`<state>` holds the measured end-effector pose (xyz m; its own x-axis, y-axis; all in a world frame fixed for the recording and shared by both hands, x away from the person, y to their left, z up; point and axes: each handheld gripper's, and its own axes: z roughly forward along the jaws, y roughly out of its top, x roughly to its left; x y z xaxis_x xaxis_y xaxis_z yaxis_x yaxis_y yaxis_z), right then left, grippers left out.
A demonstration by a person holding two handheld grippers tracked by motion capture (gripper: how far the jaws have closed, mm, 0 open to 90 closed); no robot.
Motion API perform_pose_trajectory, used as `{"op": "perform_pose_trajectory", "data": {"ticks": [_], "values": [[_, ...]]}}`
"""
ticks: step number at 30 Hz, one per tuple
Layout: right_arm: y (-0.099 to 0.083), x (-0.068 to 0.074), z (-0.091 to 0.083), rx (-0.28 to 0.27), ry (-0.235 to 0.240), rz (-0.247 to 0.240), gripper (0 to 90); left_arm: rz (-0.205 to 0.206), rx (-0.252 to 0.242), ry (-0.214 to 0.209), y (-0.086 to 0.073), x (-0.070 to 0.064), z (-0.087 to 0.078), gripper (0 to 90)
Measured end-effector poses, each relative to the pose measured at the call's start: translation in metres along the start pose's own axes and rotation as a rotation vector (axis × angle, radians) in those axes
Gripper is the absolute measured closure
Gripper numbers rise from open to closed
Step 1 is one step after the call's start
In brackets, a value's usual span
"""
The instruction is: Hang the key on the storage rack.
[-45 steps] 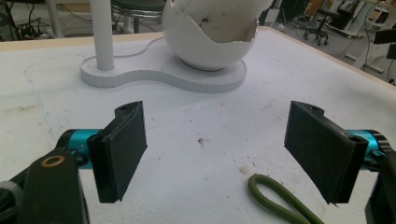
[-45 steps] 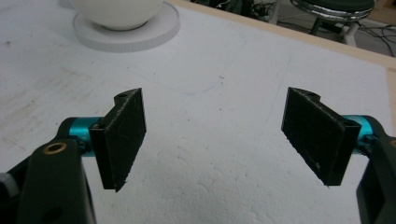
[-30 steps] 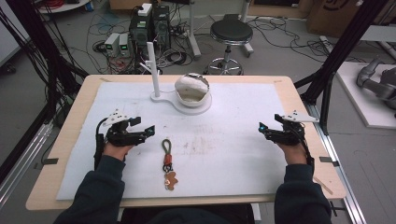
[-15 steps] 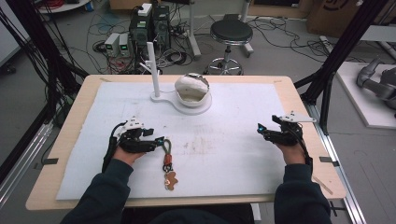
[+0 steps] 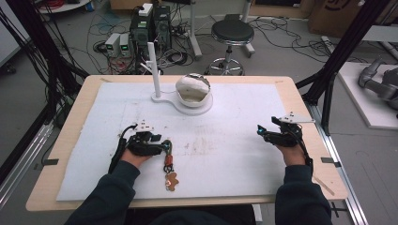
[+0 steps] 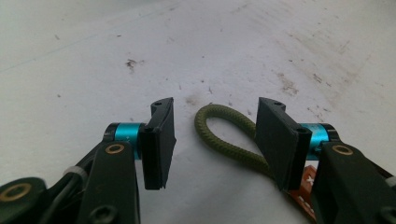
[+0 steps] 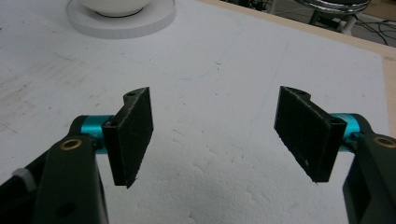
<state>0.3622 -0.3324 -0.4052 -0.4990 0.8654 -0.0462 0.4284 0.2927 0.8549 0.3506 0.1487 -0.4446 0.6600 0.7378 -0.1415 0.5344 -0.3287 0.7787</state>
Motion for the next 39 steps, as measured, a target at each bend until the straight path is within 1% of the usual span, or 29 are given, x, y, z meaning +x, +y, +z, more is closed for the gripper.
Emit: {"op": "perform_pose_trajectory", "data": {"ticks": [2, 3, 4, 5, 6, 7, 8, 9, 11, 12, 14, 15, 17, 18, 19, 20, 21, 24, 25, 26, 27, 29, 31, 32, 33, 34, 37, 38, 39], "values": [[0.0, 0.001, 0.0, 0.001, 0.0, 0.001, 28.6, 0.014, 0.021, 0.005, 0.0, -0.001, 0.004, 52.6], [0.0, 0.0, 0.001, 0.005, 0.0, 0.0, 28.6, 0.027, 0.039, 0.005, 0.0, -0.002, 0.005, 61.4], [0.0, 0.0, 0.001, 0.005, 0.0, 0.0, 28.6, 0.047, 0.039, 0.027, -0.001, -0.004, 0.005, 61.4], [0.0, 0.0, 0.001, 0.006, 0.002, 0.002, 28.6, 0.067, 0.044, 0.045, 0.0, -0.004, 0.005, 67.0], [-0.001, 0.0, 0.001, 0.006, 0.001, 0.001, 28.6, 0.063, 0.038, 0.047, 0.0, -0.003, 0.005, 77.3], [-0.001, 0.0, 0.001, 0.006, 0.001, 0.001, 28.6, 0.065, 0.037, 0.042, 0.001, -0.002, 0.005, 80.3], [-0.001, 0.0, 0.001, 0.007, 0.002, 0.003, 28.6, 0.068, 0.034, 0.041, 0.001, -0.002, 0.006, 82.7], [-0.001, 0.0, 0.001, 0.007, 0.002, 0.003, 28.6, 0.093, 0.035, 0.051, 0.002, -0.002, 0.006, 82.7], [-0.001, 0.0, 0.001, 0.006, 0.003, 0.002, 28.6, 0.171, 0.047, 0.096, 0.007, -0.002, 0.006, 83.7], [-0.001, 0.0, 0.001, 0.006, 0.003, 0.002, 28.6, 0.188, 0.029, 0.102, 0.01, 0.0, 0.006, 83.7], [-0.001, 0.0, 0.001, 0.006, 0.003, -0.001, 28.6, 0.202, 0.004, 0.118, 0.013, 0.003, 0.005, 83.8], [-0.001, 0.0, 0.001, 0.007, 0.002, 0.001, 28.6, 0.203, 0.003, 0.138, 0.013, 0.004, 0.005, 83.7], [-0.001, 0.0, 0.001, 0.007, 0.003, 0.001, 28.6, 0.181, -0.005, 0.183, 0.013, 0.006, 0.005, 82.8], [-0.001, -0.001, 0.001, 0.008, 0.003, 0.004, 28.6, 0.163, -0.013, 0.202, 0.014, 0.007, 0.005, 79.2], [-0.001, -0.001, 0.001, 0.008, 0.004, 0.003, 28.6, 0.129, -0.015, 0.214, 0.014, 0.008, 0.004, 67.6], [-0.002, -0.001, 0.001, 0.011, 0.003, 0.005, 28.6, 0.087, -0.011, 0.214, 0.014, 0.009, 0.003, 57.5], [-0.002, -0.001, 0.001, 0.009, 0.002, 0.005, 28.6, 0.05, -0.006, 0.2, 0.014, 0.008, 0.001, 51.9], [-0.001, -0.002, 0.0, 0.002, -0.001, 0.007, 28.6, -0.023, 0.014, 0.154, 0.009, -0.003, -0.01, 46.7], [-0.002, -0.002, -0.001, -0.001, -0.002, 0.008, 28.6, -0.038, 0.02, 0.145, 0.007, -0.006, -0.012, 46.7], [-0.002, -0.002, -0.001, 0.0, -0.003, 0.013, 28.6, -0.044, 0.044, 0.139, 0.004, -0.012, -0.015, 46.7], [-0.002, -0.003, -0.002, -0.001, -0.004, 0.016, 28.6, -0.053, 0.05, 0.149, 0.001, -0.017, -0.016, 46.2], [-0.003, -0.005, -0.002, 0.0, -0.008, 0.018, 28.6, -0.056, 0.087, 0.154, -0.003, -0.024, -0.014, 45.6], [-0.003, -0.004, -0.001, 0.003, -0.005, 0.02, 28.6, -0.027, 0.132, 0.165, -0.006, -0.029, -0.01, 45.5], [-0.003, -0.004, -0.001, 0.002, -0.005, 0.016, 28.6, 0.008, 0.135, 0.191, -0.007, -0.034, -0.008, 44.7], [-0.002, -0.003, -0.001, -0.003, -0.002, 0.011, 28.6, 0.015, 0.143, 0.198, -0.006, -0.035, -0.008, 47.2], [-0.002, -0.003, -0.001, -0.003, -0.002, 0.011, 28.6, 0.02, 0.145, 0.188, -0.005, -0.036, -0.008, 47.2], [-0.002, -0.003, 0.0, 0.006, 0.0, 0.008, 28.6, 0.071, 0.153, 0.166, -0.004, -0.04, -0.008, 63.3], [-0.002, -0.003, 0.001, 0.009, -0.001, 0.008, 28.6, 0.081, 0.159, 0.164, -0.003, -0.041, -0.008, 66.9], [-0.002, -0.003, 0.001, 0.009, -0.001, 0.008, 28.6, 0.075, 0.154, 0.153, -0.003, -0.04, -0.007, 66.9]]}}
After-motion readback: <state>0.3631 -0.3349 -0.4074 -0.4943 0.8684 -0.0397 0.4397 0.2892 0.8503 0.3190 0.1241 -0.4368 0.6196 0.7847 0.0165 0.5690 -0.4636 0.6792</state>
